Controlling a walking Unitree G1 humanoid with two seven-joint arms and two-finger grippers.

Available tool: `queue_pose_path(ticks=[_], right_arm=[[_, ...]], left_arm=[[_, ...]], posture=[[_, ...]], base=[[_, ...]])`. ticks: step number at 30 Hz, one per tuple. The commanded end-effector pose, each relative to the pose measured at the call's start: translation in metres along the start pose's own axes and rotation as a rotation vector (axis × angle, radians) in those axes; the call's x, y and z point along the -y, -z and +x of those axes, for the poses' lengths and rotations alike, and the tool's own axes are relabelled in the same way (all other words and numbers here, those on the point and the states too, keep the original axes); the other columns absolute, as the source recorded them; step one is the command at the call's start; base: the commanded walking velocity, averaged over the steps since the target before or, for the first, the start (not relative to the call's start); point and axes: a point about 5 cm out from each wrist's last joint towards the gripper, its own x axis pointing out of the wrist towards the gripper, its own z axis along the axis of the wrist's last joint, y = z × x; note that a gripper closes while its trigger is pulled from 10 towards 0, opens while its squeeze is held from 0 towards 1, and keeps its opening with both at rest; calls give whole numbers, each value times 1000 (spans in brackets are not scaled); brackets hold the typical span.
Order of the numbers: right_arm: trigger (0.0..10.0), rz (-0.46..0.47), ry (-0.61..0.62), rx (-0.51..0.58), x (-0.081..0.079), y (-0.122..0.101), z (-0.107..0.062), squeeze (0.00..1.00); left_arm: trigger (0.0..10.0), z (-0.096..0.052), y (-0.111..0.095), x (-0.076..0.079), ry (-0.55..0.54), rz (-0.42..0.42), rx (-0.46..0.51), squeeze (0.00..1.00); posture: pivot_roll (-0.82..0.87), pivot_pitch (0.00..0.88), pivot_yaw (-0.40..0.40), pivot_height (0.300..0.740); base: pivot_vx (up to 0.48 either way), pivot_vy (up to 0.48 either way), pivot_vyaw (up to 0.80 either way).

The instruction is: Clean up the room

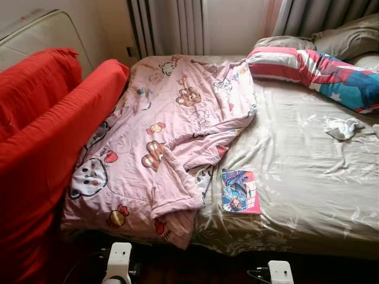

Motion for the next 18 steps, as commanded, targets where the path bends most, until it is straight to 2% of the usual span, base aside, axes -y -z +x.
queue_pose_path(ticks=[1,6,9,18], right_arm=[[10000,0,-11,-10,-2,4,-1,0],[10000,9,-14,-7,-2,5,-1,0],[10000,42,1,-21,1,9,-2,0],[10000,34,-8,-24,1,10,-3,0]], left_arm=[[10000,-1,2,-2,-5,-7,-11,0],[10000,-1,2,-2,-6,-8,-12,0],[10000,0,2,-1,-4,-9,-12,0],[10000,-1,3,-2,-5,-15,-10,0]], posture=[[-70,97,59,740],[-70,105,58,740],[-69,110,56,740],[-66,118,55,740]], base=[[0,0,0],[0,0,678],[0,0,0],[0,0,0]])
